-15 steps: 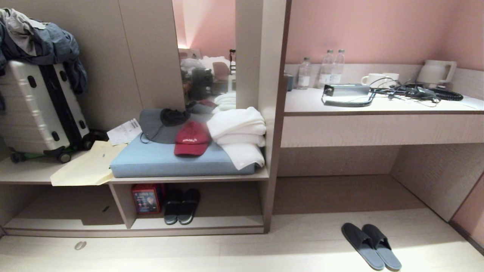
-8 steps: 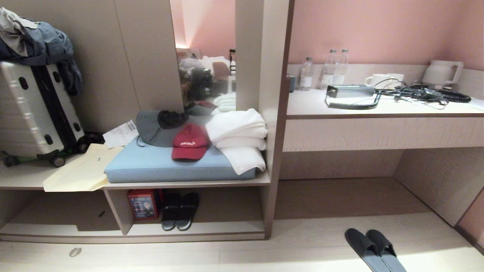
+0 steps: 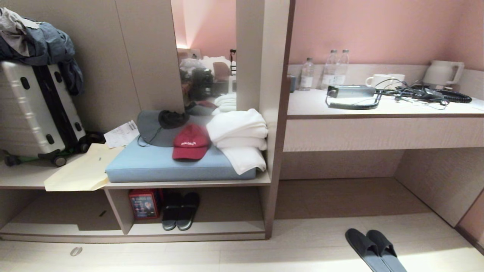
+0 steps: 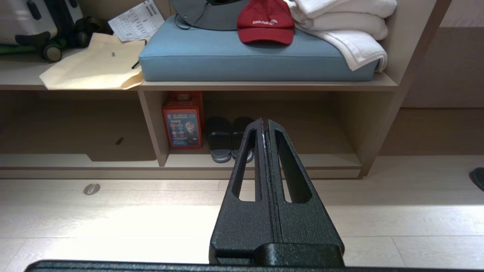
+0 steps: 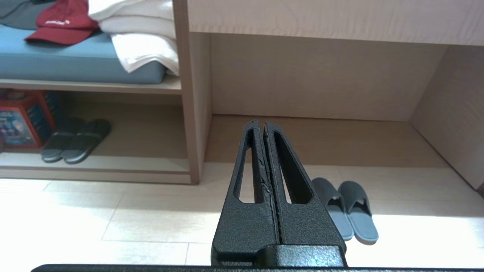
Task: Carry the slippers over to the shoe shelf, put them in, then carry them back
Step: Pick up the slippers on the floor
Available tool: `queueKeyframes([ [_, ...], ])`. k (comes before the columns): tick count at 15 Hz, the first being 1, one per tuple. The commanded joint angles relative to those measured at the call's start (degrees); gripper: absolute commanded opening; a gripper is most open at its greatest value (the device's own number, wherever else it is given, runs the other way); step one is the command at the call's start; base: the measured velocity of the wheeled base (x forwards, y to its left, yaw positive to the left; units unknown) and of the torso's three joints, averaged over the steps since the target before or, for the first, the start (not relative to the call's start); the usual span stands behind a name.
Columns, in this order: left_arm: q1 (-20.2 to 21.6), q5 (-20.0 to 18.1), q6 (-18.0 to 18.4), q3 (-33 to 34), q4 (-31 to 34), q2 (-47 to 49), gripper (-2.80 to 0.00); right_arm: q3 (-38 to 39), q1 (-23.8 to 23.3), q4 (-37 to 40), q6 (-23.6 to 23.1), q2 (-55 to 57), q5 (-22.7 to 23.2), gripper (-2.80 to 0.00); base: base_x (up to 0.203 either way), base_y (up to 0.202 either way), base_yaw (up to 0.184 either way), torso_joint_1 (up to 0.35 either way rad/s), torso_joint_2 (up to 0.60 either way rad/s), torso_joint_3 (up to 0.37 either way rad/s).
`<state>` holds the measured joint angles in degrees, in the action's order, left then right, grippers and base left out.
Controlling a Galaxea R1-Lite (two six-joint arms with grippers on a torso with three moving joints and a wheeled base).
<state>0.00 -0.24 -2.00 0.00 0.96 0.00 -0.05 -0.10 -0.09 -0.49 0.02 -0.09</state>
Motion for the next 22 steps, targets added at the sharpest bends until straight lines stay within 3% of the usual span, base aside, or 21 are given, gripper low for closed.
queueKeyframes([
  [1,0.0,0.0,0.0,0.1,0.0,0.0,-2.8,0.0,0.0,0.0,0.0,0.0,0.0,-2.8,0.0,0.0,0.0,0.0,0.0,0.0],
  [22,0.0,0.0,0.0,0.1,0.0,0.0,-2.8,0.0,0.0,0.0,0.0,0.1,0.0,-2.8,0.001,-0.188,0.003,0.002,0.0,0.002],
])
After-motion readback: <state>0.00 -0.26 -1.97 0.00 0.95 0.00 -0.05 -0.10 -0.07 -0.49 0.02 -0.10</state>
